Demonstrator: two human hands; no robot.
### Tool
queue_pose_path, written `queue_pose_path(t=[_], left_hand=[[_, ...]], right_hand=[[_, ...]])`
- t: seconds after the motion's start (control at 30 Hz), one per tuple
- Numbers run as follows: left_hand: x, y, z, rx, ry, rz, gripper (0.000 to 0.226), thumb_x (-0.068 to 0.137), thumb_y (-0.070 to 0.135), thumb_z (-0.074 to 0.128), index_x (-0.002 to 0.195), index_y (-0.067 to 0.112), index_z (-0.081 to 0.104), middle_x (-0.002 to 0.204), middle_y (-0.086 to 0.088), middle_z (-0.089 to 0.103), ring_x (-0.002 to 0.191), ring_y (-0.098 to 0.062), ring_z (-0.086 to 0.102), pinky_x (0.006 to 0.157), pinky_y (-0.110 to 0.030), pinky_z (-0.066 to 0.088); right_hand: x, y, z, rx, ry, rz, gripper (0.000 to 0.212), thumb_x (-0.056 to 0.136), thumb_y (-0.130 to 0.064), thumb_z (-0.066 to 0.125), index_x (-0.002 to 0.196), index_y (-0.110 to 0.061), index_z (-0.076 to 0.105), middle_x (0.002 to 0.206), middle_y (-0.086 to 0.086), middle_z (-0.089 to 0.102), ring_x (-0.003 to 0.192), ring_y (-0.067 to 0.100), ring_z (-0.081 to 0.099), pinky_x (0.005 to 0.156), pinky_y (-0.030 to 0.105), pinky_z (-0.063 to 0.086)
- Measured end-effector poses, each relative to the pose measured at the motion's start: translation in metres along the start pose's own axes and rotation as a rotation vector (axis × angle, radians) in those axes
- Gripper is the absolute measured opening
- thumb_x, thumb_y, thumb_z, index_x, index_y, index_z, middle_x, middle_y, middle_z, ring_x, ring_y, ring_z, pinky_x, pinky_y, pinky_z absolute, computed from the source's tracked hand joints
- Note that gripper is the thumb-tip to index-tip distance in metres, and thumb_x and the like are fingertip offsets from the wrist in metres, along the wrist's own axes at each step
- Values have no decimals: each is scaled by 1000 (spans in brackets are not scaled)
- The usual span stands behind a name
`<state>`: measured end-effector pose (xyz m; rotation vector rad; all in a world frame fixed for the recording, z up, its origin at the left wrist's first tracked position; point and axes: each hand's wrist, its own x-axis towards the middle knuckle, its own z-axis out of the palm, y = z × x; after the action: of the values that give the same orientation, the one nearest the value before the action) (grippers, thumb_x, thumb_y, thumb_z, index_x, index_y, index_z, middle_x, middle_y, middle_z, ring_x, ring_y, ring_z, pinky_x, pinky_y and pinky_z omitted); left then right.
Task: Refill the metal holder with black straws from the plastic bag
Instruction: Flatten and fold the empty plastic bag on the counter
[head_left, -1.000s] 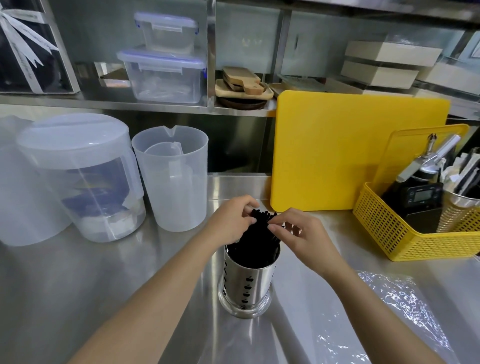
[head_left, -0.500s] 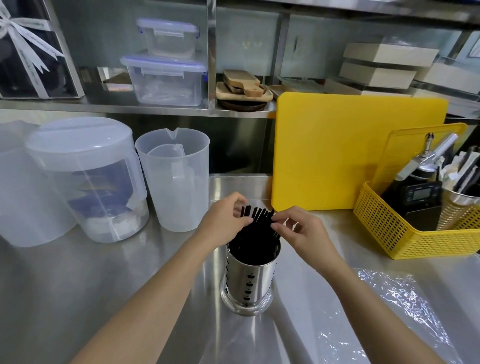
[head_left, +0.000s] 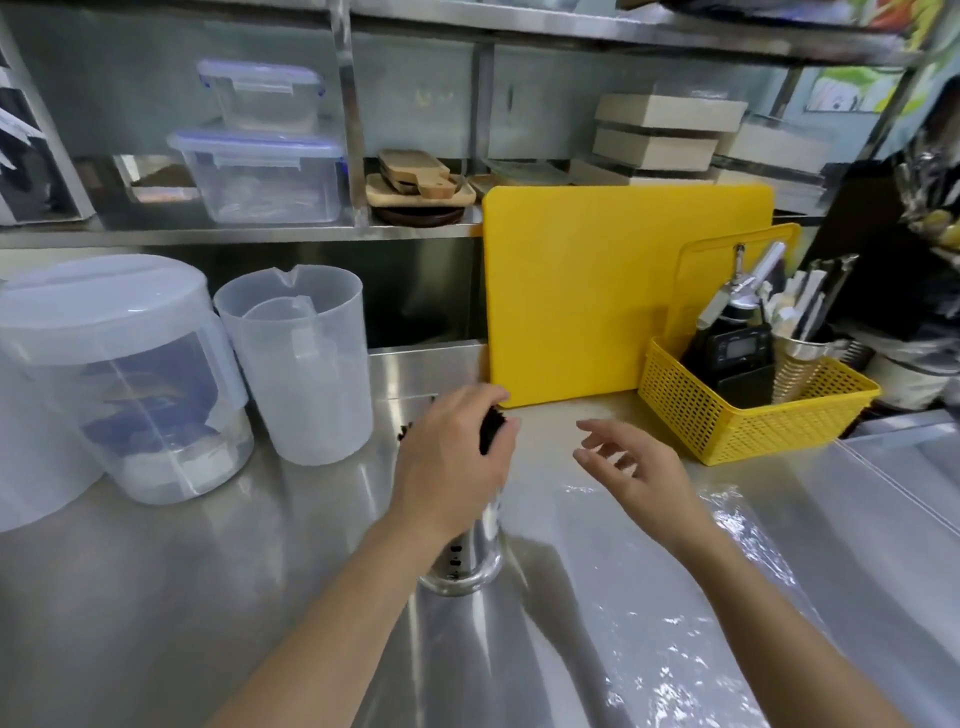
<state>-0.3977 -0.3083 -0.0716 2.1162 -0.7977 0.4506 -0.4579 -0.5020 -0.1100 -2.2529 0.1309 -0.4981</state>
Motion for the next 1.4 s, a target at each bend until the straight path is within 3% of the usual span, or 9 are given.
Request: queue_pose_path(t=[0.17, 0.33, 0.5, 0.77, 0.9, 1.03, 1.23, 1.3, 1.4], left_hand=[[-32, 24, 64, -10, -261, -14, 35, 88, 34, 52, 120, 20, 54, 122, 1, 58, 113, -17, 48, 90, -24, 31], [-71, 26, 134, 124, -522, 2, 56, 89, 48, 44, 138, 25, 34, 147, 4, 37, 134, -10, 30, 106, -21, 15], [-103, 14, 189, 272, -633, -125, 69, 86, 63, 30, 144, 30, 14, 156, 1, 12, 142, -17, 10, 115, -33, 6], [-139, -4, 215, 392, -607, -157, 68, 86, 66, 20, 145, 34, 9, 157, 0, 2, 144, -16, -4, 109, -28, -17], [-128, 5, 214, 281, -470, -383, 66, 80, 60, 52, 136, 29, 38, 152, -8, 24, 137, -23, 23, 111, -36, 19], [-110, 16, 211, 245, -388, -707, 100, 63, 47, 77, 137, 7, 22, 134, -18, 42, 123, -34, 42, 95, -40, 37], [-91, 11, 201, -93, -545, -808, 15, 80, 21, 64, 73, 18, 51, 76, -1, 56, 69, -20, 53, 62, -31, 40], [-87, 5, 192, -260, -581, -794, 14, 85, 15, 58, 72, 11, 60, 72, -5, 57, 63, -18, 50, 58, -26, 37], [-82, -4, 173, -451, -653, -810, 6, 87, 10, 58, 90, 8, 63, 74, -6, 61, 64, -16, 54, 55, -21, 44]], right_hand=[[-41, 46, -37, -168, -61, 93, 43, 84, -37, 61, 125, -29, 53, 114, -2, 62, 101, 12, 57, 83, 33, 47], [-68, 110, -71, -435, -178, 217, 65, 85, -50, 53, 142, -31, 29, 149, 0, 35, 136, 19, 31, 111, 38, 25], [-97, 177, -80, -578, -277, 398, 73, 86, -59, 43, 145, -38, 7, 158, -1, 7, 144, 15, 9, 110, 39, 14], [-131, 223, -66, -616, -346, 384, 65, 87, -65, 28, 144, -37, 14, 159, -1, 6, 145, 15, 2, 110, 37, 5], [-124, 215, -68, -497, -12, 400, 31, 89, -39, 51, 116, -24, 57, 132, 7, 49, 124, 24, 42, 91, 32, 20], [-109, 206, -72, -442, 70, 744, 46, 78, -30, 68, 113, -5, 50, 116, 19, 54, 109, 38, 50, 87, 42, 36], [-97, 207, -82, -12, -78, 776, 15, 74, -8, 69, 72, -7, 54, 69, 8, 61, 71, 25, 58, 61, 29, 39], [-99, 208, -89, 214, -91, 752, 22, 74, 2, 63, 58, -12, 60, 54, -2, 62, 58, 17, 58, 52, 23, 42], [-103, 209, -101, 556, -130, 782, 11, 77, 2, 63, 74, -7, 68, 59, 19, 65, 57, 35, 63, 51, 33, 47]])
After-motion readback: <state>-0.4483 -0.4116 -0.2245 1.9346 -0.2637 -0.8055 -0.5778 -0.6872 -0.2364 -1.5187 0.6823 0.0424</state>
